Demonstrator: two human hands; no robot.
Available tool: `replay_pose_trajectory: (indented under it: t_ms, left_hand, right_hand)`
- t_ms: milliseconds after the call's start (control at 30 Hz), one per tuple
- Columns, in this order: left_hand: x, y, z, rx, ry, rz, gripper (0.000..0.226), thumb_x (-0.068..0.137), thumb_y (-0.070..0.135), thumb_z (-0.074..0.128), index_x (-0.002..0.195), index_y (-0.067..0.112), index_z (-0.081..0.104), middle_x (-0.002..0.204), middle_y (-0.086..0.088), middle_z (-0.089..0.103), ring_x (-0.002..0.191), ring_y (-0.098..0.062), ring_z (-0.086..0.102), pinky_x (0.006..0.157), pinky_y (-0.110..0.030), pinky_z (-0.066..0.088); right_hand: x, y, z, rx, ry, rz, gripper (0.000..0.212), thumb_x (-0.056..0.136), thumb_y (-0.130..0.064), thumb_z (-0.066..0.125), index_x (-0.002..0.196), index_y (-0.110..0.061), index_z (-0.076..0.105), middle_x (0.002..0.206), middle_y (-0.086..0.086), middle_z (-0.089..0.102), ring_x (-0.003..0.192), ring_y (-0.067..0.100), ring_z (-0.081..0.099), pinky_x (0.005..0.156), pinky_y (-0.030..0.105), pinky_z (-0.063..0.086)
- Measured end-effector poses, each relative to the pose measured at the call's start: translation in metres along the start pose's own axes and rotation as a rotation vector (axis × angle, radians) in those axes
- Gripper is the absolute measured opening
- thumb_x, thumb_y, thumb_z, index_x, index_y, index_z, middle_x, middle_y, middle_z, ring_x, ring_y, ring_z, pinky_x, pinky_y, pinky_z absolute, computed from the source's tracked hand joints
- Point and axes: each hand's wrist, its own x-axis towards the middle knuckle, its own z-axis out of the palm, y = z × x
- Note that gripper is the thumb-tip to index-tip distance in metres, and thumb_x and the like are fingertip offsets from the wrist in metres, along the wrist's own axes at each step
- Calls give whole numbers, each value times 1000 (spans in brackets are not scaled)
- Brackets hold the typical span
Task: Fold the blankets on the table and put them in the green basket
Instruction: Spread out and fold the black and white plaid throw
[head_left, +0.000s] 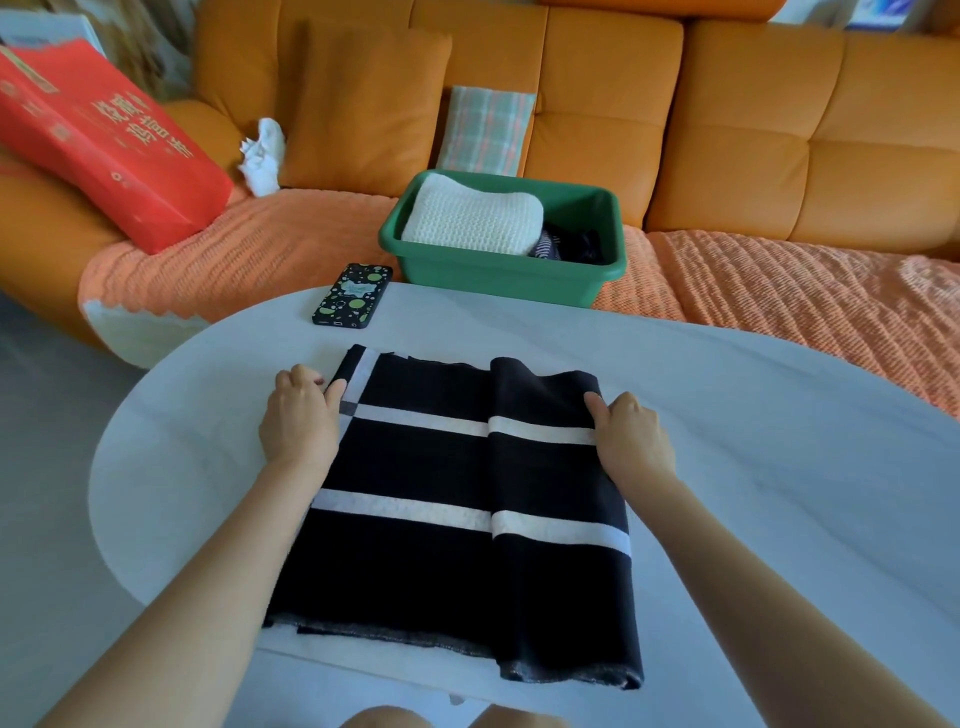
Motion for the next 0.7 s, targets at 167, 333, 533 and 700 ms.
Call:
replay_pose_trajectory:
  t_ms: [167, 333, 533, 700]
  left_hand:
    - [-51, -30, -27, 65, 25, 56, 34, 94, 32, 47, 98, 0, 55, 95, -22, 58, 82, -40, 56, 57, -39, 38]
    - [-98, -46, -44, 138, 69, 86, 25, 92, 24, 53, 91, 0, 57, 85, -21, 60, 71, -40, 58, 48, -34, 33]
    - [-105, -52, -53, 117, 83, 159, 18, 90, 18, 57, 80, 4, 51, 64, -14, 57, 44, -32, 51, 40, -25, 27]
    - [-108, -45, -56, 216, 60, 171, 19, 81, 10, 68, 94, -1, 59, 81, -23, 59, 66, -39, 56, 48, -38, 41]
  right_hand:
    - [-66, 44, -11, -46, -136, 5, 50, 95, -52, 32, 84, -6, 48, 83, 19, 65, 82, 35, 62, 71, 35, 45]
    - [-132, 49, -8, -93, -49, 0, 42, 96, -52, 30, 97, -15, 50, 95, 7, 61, 94, 32, 57, 71, 34, 38]
    - [-133, 50, -9, 14, 55, 26, 25, 99, -35, 37, 98, -12, 45, 91, 9, 61, 76, 30, 47, 66, 35, 34]
    - [-136, 52, -11, -7, 37, -38, 30, 98, -40, 38, 110, -14, 46, 108, 7, 60, 98, 30, 55, 69, 32, 34]
